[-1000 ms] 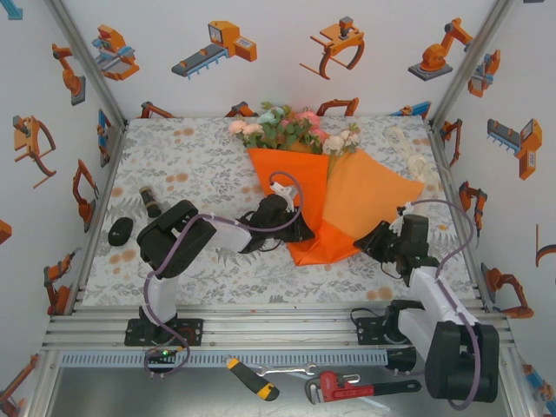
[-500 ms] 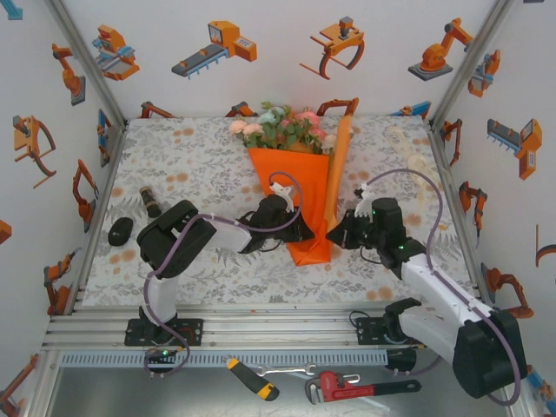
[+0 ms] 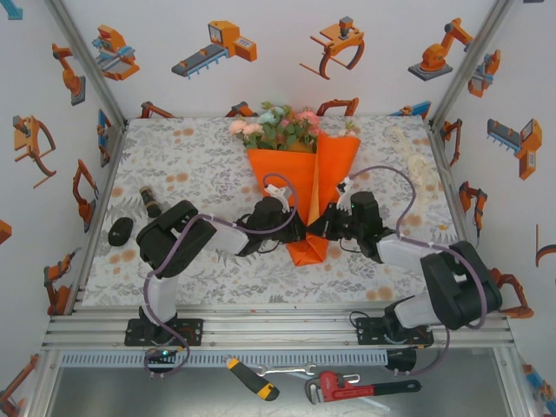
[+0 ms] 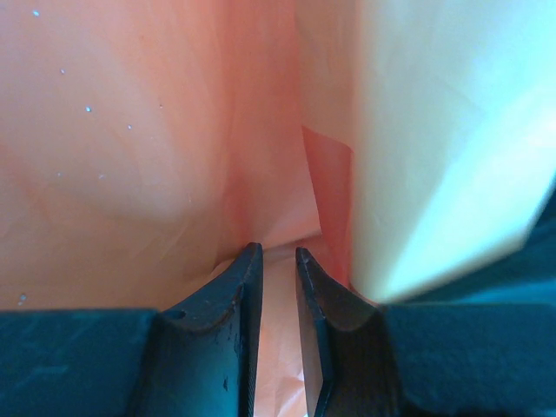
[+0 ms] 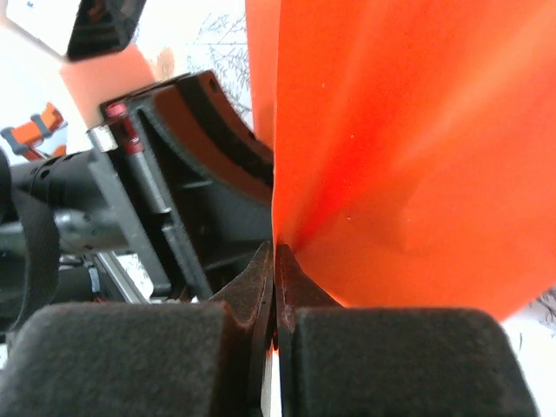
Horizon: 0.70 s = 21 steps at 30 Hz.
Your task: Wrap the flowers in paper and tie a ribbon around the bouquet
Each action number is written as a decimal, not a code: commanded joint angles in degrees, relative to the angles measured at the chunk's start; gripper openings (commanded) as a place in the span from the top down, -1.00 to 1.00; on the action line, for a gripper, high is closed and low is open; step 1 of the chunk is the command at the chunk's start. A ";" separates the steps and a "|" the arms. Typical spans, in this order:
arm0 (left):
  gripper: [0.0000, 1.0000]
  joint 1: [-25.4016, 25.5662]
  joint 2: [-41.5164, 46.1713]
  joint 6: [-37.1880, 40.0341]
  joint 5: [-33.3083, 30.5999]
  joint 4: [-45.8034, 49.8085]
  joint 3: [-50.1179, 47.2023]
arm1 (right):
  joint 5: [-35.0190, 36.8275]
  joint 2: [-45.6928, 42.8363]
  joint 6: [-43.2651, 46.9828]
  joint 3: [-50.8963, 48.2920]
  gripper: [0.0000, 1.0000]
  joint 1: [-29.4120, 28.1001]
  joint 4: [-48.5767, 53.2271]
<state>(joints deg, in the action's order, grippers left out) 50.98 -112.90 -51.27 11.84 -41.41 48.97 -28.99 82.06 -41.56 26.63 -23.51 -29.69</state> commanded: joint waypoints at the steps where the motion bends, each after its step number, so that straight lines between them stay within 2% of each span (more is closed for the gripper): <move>1: 0.46 -1.21 -0.59 -5.01 0.71 -4.69 -2.35 | -0.31 4.95 -8.55 -1.59 0.88 -0.42 -14.89; 4: 0.46 -1.34 -0.71 -5.38 1.08 -6.16 -3.08 | 0.94 8.82 -10.70 -1.42 0.86 -0.50 -17.02; 9: 0.44 -1.23 3.59 -2.80 -1.31 -1.57 -4.47 | -0.42 12.82 -10.76 -0.79 0.82 -0.50 -18.42; 14: 0.43 -2.65 10.38 -0.52 -4.79 8.58 -4.16 | -0.76 13.10 -9.70 -1.75 0.82 -0.53 -18.46; 18: 0.39 -4.49 13.95 3.43 -7.56 21.00 -0.77 | -1.45 12.38 -9.42 -2.25 0.82 -0.56 -18.47; 21: 0.38 -6.32 14.76 5.95 -9.03 24.14 0.70 | -3.16 11.91 -9.23 -1.90 0.82 -0.49 -18.45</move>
<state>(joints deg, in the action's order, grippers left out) 46.11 -99.77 -49.67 5.28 -24.43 47.55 -30.85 94.50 -51.86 25.15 -23.57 -47.22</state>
